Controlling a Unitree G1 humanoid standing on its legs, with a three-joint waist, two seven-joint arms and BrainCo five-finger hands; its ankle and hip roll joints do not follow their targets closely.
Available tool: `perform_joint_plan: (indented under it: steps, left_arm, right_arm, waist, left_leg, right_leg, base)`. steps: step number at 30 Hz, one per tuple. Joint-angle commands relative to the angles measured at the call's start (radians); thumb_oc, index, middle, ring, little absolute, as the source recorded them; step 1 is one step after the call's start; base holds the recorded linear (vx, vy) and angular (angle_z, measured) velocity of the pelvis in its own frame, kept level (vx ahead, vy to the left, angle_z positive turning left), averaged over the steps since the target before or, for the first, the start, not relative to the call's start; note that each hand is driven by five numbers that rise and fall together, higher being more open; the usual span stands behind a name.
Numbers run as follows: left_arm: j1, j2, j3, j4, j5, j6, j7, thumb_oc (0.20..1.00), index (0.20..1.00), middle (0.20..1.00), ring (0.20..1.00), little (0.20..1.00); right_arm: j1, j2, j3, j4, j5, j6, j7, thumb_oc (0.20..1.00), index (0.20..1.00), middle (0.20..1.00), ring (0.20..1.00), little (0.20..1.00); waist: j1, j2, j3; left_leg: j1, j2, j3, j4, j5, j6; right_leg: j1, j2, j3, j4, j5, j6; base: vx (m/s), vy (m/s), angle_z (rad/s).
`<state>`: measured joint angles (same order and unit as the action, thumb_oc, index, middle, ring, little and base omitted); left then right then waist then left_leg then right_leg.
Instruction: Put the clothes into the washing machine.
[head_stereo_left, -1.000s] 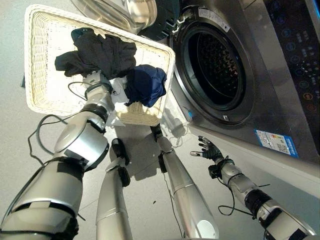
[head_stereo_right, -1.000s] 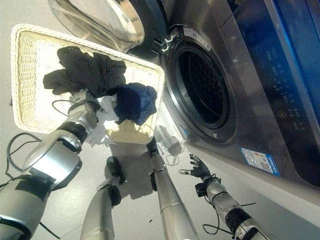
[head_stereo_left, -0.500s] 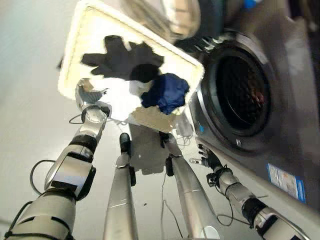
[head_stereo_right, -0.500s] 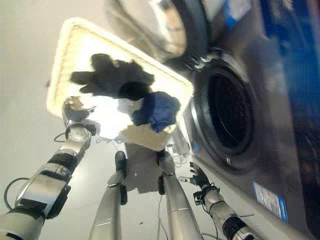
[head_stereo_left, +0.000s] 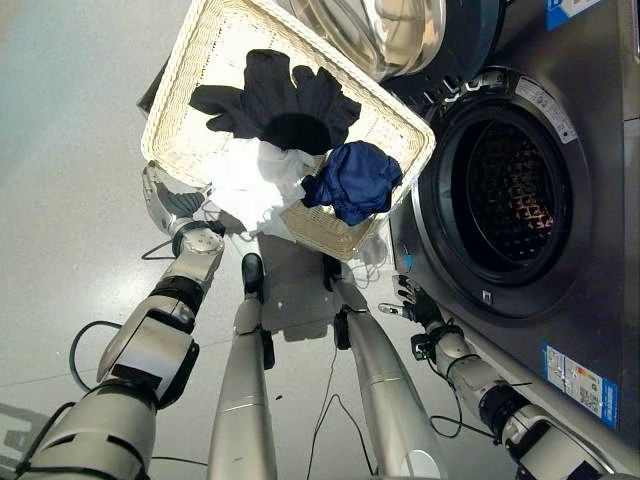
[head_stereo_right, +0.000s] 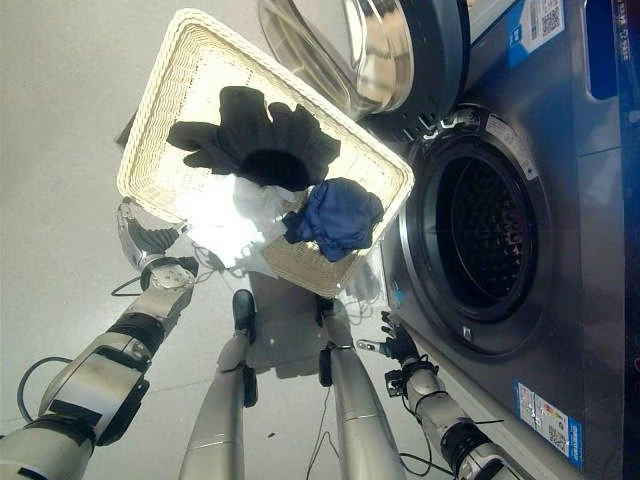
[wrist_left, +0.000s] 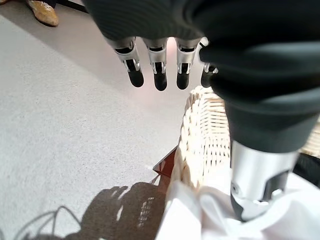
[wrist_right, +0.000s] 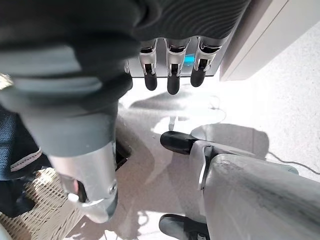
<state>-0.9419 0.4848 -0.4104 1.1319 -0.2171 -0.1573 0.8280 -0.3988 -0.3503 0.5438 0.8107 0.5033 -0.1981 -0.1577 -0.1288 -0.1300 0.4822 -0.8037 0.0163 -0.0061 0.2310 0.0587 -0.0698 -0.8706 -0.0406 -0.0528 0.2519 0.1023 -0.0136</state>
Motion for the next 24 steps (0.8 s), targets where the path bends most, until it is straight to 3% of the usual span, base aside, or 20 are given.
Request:
perform_joint_plan:
  steps: [1,4,11,19,22,24]
  left_arm:
    - [-0.039,0.029,-0.006,-0.033,0.110,-0.002,-0.059,1.000,1.000,1.000,1.000,1.000]
    - [-0.052,0.030,-0.039,-0.038,0.150,0.005,-0.080,1.000,1.000,1.000,1.000,1.000]
    - [-0.111,0.033,-0.156,-0.006,0.241,0.094,-0.185,1.000,1.000,1.000,1.000,1.000]
    - [-0.145,0.025,-0.238,0.043,0.296,0.153,-0.202,1.000,1.000,1.000,1.000,1.000]
    - [-0.140,0.017,-0.228,0.060,0.236,0.147,-0.193,1.000,1.000,1.000,1.000,1.000]
    - [-0.114,-0.001,-0.183,0.070,0.110,0.099,-0.175,1.000,1.000,1.000,1.000,1.000]
  right_arm:
    - [0.025,-0.037,-0.019,-0.032,0.009,-0.010,0.006,1.000,1.000,1.000,1.000,1.000]
    - [0.025,-0.042,-0.022,-0.039,0.005,-0.001,0.007,1.000,1.000,1.000,1.000,1.000]
    - [0.017,-0.056,-0.029,-0.034,-0.008,0.003,0.024,1.000,1.000,1.000,1.000,1.000]
    - [0.002,-0.057,-0.020,-0.023,-0.015,0.007,0.030,1.000,1.000,1.000,1.000,1.000]
    - [0.001,-0.052,-0.017,-0.015,-0.017,0.001,0.029,1.000,1.000,1.000,1.000,1.000]
    - [0.004,-0.042,-0.015,-0.014,-0.018,-0.002,0.024,1.000,1.000,1.000,1.000,1.000]
  waist:
    - [-0.020,0.021,0.038]
    - [-0.025,0.022,0.038]
    - [-0.043,0.030,0.038]
    - [-0.057,0.035,0.038]
    - [-0.057,0.035,0.038]
    - [-0.054,0.035,0.038]
  left_leg:
    - [0.013,-0.049,0.061,-0.008,-0.006,0.006]
    - [0.008,-0.049,0.064,-0.006,-0.004,0.006]
    - [0.002,-0.053,0.076,-0.001,-0.008,0.011]
    - [-0.006,-0.053,0.089,0.008,-0.012,0.011]
    - [-0.006,-0.052,0.091,0.004,-0.010,0.011]
    - [-0.002,-0.050,0.090,-0.005,-0.005,0.010]
  right_leg:
    - [0.040,0.047,-0.006,-0.074,0.009,0.074]
    - [0.035,0.046,-0.002,-0.072,0.010,0.075]
    - [0.023,0.046,0.011,-0.066,0.011,0.079]
    - [0.010,0.043,0.019,-0.062,0.013,0.083]
    - [0.010,0.044,0.019,-0.064,0.012,0.083]
    - [0.014,0.046,0.018,-0.066,0.010,0.083]
  base:
    - [0.00,0.000,0.00]
    - [0.01,0.017,0.01]
    - [0.01,0.039,0.02]
    - [0.01,0.009,0.00]
    - [0.01,-0.008,-0.06]
    - [0.01,-0.035,-0.05]
